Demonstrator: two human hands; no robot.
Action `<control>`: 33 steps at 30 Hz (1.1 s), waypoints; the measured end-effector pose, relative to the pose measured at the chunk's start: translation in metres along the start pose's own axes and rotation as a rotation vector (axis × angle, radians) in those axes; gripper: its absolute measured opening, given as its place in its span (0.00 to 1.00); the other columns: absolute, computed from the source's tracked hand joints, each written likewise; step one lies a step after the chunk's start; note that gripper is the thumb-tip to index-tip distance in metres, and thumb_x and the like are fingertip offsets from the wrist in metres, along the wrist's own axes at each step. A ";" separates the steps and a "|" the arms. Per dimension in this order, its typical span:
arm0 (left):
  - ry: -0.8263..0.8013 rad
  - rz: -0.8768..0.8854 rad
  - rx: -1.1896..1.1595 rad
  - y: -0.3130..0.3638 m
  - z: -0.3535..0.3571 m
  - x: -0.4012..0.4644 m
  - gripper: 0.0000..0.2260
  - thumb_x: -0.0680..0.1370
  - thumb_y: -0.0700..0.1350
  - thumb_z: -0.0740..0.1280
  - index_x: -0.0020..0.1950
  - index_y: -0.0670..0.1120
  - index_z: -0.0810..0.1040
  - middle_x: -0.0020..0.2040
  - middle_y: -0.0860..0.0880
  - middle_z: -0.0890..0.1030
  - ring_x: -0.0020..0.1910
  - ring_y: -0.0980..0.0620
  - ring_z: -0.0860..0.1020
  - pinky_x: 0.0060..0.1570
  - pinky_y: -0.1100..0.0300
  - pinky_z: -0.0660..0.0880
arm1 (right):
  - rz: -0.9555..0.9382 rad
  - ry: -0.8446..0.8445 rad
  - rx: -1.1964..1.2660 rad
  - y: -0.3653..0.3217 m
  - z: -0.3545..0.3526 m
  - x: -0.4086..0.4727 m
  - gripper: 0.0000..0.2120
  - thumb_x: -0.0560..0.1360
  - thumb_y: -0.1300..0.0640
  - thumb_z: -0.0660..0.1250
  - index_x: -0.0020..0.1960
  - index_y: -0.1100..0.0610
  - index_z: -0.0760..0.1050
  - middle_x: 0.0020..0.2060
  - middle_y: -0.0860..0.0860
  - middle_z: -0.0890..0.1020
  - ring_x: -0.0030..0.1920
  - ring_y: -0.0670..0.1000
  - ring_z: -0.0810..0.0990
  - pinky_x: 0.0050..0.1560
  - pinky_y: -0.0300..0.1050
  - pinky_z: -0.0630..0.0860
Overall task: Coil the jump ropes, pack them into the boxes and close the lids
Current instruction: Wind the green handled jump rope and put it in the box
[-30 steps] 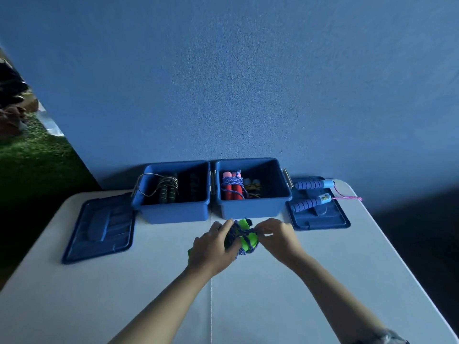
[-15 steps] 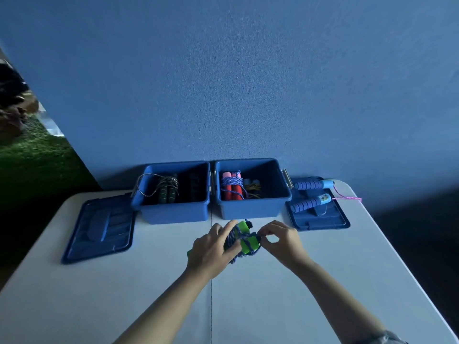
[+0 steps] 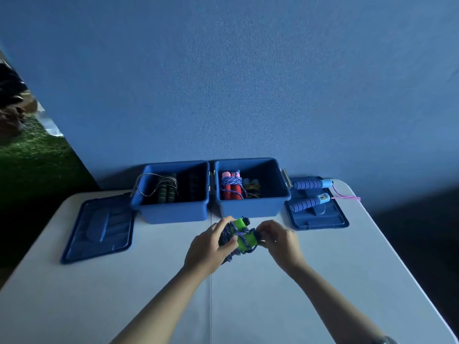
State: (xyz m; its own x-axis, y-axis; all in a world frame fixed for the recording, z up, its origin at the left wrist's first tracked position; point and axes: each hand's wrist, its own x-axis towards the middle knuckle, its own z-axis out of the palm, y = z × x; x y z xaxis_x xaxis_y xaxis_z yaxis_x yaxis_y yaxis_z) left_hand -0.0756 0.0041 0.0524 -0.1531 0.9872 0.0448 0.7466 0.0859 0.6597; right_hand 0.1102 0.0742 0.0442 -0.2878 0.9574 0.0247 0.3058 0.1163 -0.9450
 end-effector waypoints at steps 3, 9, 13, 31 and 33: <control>0.006 0.051 0.004 0.003 -0.002 -0.001 0.19 0.74 0.62 0.58 0.65 0.62 0.67 0.52 0.58 0.79 0.44 0.56 0.78 0.44 0.58 0.76 | -0.004 -0.060 -0.069 -0.001 -0.002 0.004 0.14 0.72 0.77 0.60 0.42 0.59 0.75 0.37 0.54 0.82 0.37 0.42 0.83 0.38 0.35 0.79; -0.028 0.090 -0.032 0.008 -0.006 -0.001 0.19 0.75 0.61 0.56 0.65 0.61 0.68 0.55 0.59 0.80 0.47 0.56 0.78 0.47 0.57 0.76 | -0.057 -0.069 -0.207 -0.002 -0.003 0.010 0.22 0.68 0.79 0.57 0.42 0.53 0.77 0.35 0.49 0.82 0.35 0.39 0.80 0.37 0.28 0.73; -0.086 0.051 -0.084 0.005 -0.009 -0.003 0.18 0.77 0.56 0.60 0.67 0.60 0.70 0.57 0.59 0.80 0.50 0.59 0.78 0.51 0.61 0.75 | -0.071 -0.046 -0.231 0.001 -0.002 0.005 0.16 0.69 0.78 0.60 0.44 0.61 0.79 0.33 0.43 0.82 0.33 0.35 0.79 0.35 0.24 0.70; -0.112 -0.080 0.139 0.029 0.007 -0.001 0.18 0.81 0.47 0.48 0.71 0.56 0.62 0.62 0.51 0.70 0.54 0.48 0.72 0.46 0.55 0.62 | 0.024 0.030 -0.221 -0.021 -0.005 0.009 0.06 0.68 0.50 0.75 0.37 0.52 0.84 0.30 0.44 0.83 0.32 0.37 0.79 0.33 0.30 0.72; -0.096 -0.090 0.119 0.028 0.011 0.002 0.18 0.81 0.46 0.48 0.70 0.54 0.62 0.62 0.49 0.70 0.52 0.47 0.73 0.47 0.53 0.66 | 0.117 0.035 -0.083 -0.020 0.000 0.008 0.04 0.67 0.54 0.77 0.37 0.53 0.83 0.30 0.46 0.84 0.31 0.39 0.79 0.36 0.35 0.75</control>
State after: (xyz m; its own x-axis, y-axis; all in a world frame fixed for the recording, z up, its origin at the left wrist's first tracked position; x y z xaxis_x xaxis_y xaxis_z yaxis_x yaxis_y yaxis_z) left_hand -0.0476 0.0095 0.0624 -0.1640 0.9827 -0.0862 0.8049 0.1839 0.5642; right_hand 0.1018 0.0797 0.0635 -0.2147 0.9740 -0.0717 0.4098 0.0232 -0.9119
